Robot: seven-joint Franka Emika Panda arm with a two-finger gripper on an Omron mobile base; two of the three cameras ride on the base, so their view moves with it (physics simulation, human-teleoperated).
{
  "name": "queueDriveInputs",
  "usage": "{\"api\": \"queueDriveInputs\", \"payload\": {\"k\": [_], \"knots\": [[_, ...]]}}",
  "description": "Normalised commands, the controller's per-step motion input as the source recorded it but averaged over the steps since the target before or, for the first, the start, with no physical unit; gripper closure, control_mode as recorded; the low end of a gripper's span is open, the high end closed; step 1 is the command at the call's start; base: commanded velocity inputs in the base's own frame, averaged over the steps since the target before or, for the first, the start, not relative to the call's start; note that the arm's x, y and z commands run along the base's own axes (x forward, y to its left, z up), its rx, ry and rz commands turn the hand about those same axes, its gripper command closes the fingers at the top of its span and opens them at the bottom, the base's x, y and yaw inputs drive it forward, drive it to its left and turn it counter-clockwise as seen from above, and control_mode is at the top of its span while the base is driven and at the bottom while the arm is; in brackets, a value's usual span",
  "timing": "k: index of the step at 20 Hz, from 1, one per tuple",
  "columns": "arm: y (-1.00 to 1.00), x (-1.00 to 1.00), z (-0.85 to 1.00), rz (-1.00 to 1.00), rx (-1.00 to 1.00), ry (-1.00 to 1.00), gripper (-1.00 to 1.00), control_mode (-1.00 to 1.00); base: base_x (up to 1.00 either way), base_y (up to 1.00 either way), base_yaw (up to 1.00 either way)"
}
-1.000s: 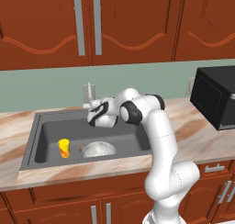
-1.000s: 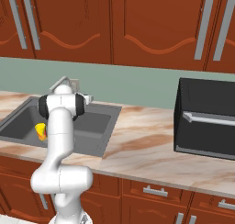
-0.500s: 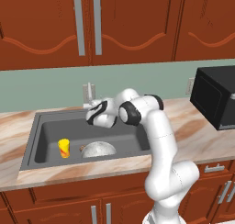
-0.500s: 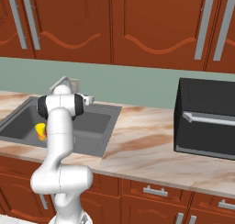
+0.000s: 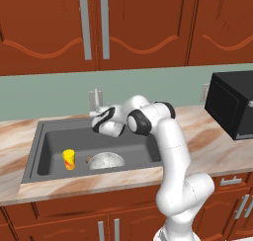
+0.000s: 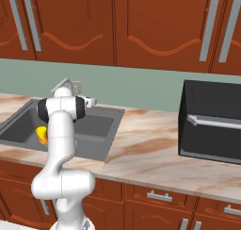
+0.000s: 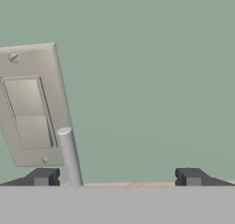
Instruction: Pick the cup and bowl and place them in the sink. Then turn on the water.
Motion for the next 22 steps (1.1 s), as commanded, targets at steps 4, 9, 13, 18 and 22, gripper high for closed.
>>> {"api": "queueDriveInputs", "payload": {"k": [4,9,13,18,22], "knots": [[0.0,0.09,0.0,0.0,0.0,0.0,-1.0,-1.0,0.0,0.0,0.0],[-0.06,0.05,0.0,0.0,0.0,0.0,-1.0,-1.0,0.0,0.0,0.0],[-0.29,0.0,0.0,0.0,0.0,0.0,-1.0,-1.0,0.0,0.0,0.0],[-0.3,0.0,0.0,0.0,0.0,0.0,-1.0,-1.0,0.0,0.0,0.0],[-0.29,0.0,0.0,0.0,0.0,0.0,-1.0,-1.0,0.0,0.0,0.0]]}}
